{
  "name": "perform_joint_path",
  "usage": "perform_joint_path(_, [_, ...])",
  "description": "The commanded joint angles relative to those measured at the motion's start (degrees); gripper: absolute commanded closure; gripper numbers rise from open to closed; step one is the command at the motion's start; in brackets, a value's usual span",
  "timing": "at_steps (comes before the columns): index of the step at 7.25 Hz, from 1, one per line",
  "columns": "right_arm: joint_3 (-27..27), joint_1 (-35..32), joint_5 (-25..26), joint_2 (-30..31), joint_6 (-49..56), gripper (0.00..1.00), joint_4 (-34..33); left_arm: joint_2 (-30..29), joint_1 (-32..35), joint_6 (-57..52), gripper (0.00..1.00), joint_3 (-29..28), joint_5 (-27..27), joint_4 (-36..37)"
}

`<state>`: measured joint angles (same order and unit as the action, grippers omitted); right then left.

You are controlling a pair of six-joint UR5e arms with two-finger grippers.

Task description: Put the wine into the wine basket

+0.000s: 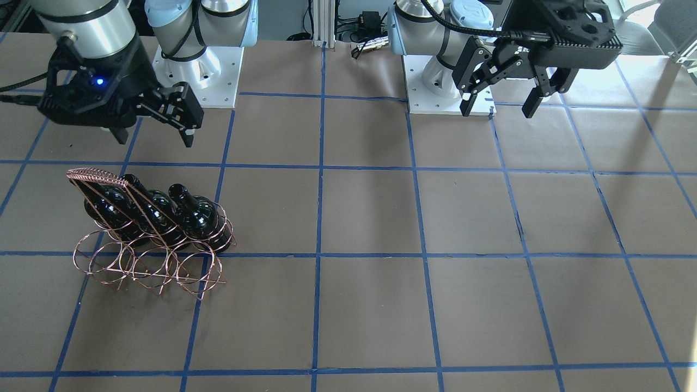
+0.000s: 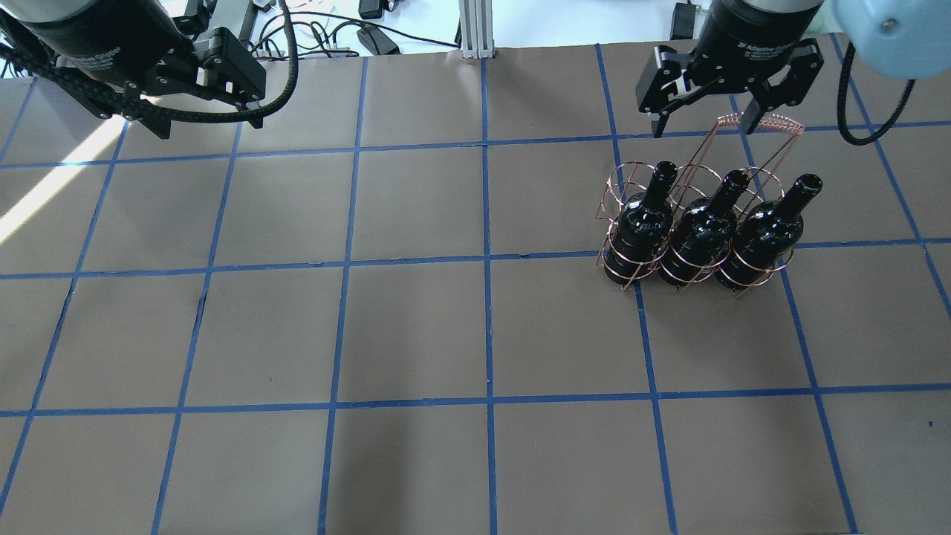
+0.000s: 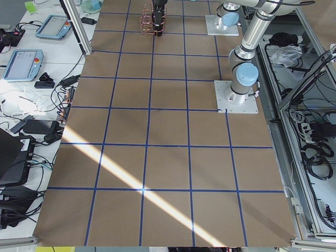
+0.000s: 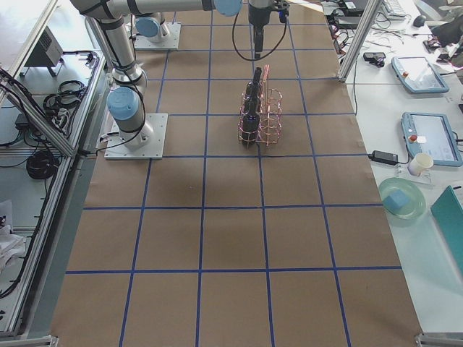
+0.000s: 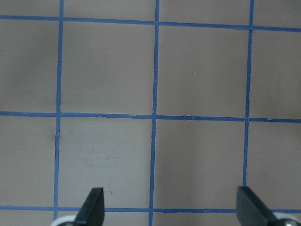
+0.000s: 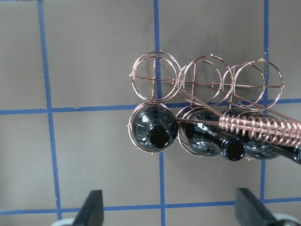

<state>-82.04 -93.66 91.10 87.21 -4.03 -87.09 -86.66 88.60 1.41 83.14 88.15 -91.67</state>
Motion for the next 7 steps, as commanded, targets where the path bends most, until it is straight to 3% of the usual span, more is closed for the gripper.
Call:
perform_joint_path(1, [0.8, -4.2, -0.2, 0.2, -1.6, 0.0, 1.1, 0.0, 0.0, 0.0, 0.0, 0.0, 0.0, 0.0])
perform_joint_path(7, [0.8, -1.2, 0.1, -0.1, 1.6, 0.0, 0.3, 0.0, 0.0, 0.0, 0.0, 0.0, 0.0, 0.0])
